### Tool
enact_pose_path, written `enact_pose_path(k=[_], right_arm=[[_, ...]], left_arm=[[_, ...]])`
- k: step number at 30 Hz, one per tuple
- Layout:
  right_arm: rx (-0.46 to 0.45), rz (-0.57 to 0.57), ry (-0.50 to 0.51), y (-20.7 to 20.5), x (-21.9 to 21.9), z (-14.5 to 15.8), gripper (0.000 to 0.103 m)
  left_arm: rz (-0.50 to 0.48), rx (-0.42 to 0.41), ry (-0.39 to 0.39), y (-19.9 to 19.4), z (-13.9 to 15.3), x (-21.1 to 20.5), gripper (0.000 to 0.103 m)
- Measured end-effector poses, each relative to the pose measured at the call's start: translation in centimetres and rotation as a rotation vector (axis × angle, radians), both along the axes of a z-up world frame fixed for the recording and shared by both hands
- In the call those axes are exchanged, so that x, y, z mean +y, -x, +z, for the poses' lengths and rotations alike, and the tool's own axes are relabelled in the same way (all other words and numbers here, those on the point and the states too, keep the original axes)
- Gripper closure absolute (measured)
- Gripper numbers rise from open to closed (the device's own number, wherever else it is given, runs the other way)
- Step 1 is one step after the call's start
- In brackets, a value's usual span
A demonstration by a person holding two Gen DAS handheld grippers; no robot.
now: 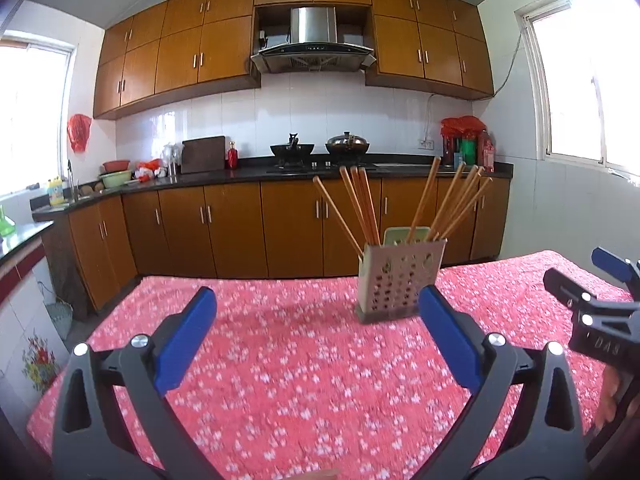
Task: Organize utensils
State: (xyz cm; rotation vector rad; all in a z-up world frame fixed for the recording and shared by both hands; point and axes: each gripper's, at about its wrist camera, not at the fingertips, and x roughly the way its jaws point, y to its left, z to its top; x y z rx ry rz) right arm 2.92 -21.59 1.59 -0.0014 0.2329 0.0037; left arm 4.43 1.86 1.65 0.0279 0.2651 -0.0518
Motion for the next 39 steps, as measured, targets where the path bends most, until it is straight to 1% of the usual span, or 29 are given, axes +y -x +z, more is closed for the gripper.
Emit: enact_pose_path(k=[4, 9, 12, 19, 26, 39], right_arm=[[0.023, 0.006, -0.001, 0.8, 0.4, -1.2, 0.002], [0.06, 0.01, -0.039, 1.2, 0.1, -2.4, 0.002], [0.08, 0.008, -0.037, 1.3, 0.3, -3.0, 0.002], [0.095, 0.014, -0.037, 1.4, 0.4, -3.4, 0.002], [0.118, 0.006, -0.066, 1.2, -0.1, -3.6, 0.002], [0.127, 0.003, -0.073, 1.2, -0.3, -3.8, 0.002]], left_arm=[[0.002, 0.015, 0.006, 0.7, -1.1, -0.1, 0.004], [0.008, 0.031, 0.002, 1.3, -2.2, -0.2, 0.004], [0.003, 0.047, -0.003, 1.3, -2.7, -0.6, 0.004], [0.0, 0.069, 0.003, 1.3, -3.4, -0.7, 0.004], [-0.002, 0.077, 0.004, 1.3, -3.5, -0.6, 0.004], [-0.011, 0.094, 0.015, 1.3, -3.6, -0.4, 0.004]])
